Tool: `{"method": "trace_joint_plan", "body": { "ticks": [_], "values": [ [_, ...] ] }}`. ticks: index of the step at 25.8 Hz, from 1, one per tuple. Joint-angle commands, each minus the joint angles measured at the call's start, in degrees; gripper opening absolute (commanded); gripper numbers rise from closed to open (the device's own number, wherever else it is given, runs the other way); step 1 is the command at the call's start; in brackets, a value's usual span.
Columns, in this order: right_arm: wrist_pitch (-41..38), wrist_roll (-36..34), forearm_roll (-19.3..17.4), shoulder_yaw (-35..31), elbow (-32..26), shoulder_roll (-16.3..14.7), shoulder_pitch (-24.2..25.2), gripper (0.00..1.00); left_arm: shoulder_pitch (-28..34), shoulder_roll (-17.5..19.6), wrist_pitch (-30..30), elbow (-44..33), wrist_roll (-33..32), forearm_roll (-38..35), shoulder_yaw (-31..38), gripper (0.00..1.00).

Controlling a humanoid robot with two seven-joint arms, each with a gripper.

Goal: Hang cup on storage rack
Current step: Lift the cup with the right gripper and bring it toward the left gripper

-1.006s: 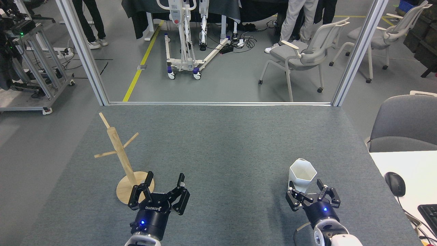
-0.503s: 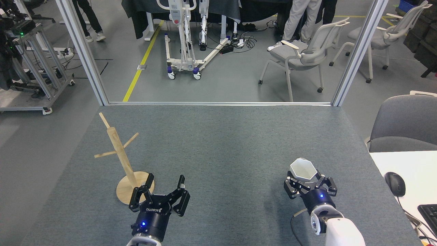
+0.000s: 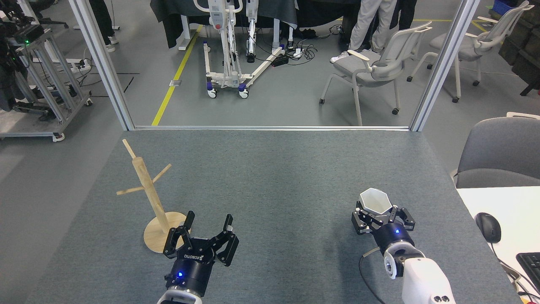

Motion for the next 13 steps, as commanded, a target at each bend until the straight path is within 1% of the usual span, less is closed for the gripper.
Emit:
{"method": "trace_joint_plan", "body": {
  "ticks": [1,3,6,8,11,13],
  "values": [
    [-4.50,0.30,-0.12,-0.30,-4.08,-1.15,-0.16,0.23,-0.29,0.09,-3.22,0.16,-0.51,-0.03,-0.19,0.99],
    [-5.11,3.81,-0.74,-0.47,-8.30,-3.08,-0.07,0.19,-0.20,0.09,-4.01,0.25,-0.60,0.06,-0.28,0.99],
    [-5.20,15.41,-1.62,-0.38,-15.59,-4.14,-0.16,0.19,-0.29,0.35,-4.27,-0.19,-0.95,-0.03,-1.78,0.99],
    [-5.20,21.13,-2.32,-0.38,-20.69,-4.84,-0.51,0.19,-0.37,0.53,-5.59,-1.42,-1.04,-0.03,-2.22,0.99],
    [-4.24,25.35,-5.48,0.41,-27.46,-5.98,-2.36,0.14,-0.37,0.18,-9.37,-0.89,-3.14,-0.03,-3.45,0.99],
    [-2.22,27.54,-6.19,3.13,-30.97,-6.60,-3.94,0.10,-0.20,0.18,-10.07,-0.71,-5.43,-0.12,-6.26,0.99]
  ]
}}
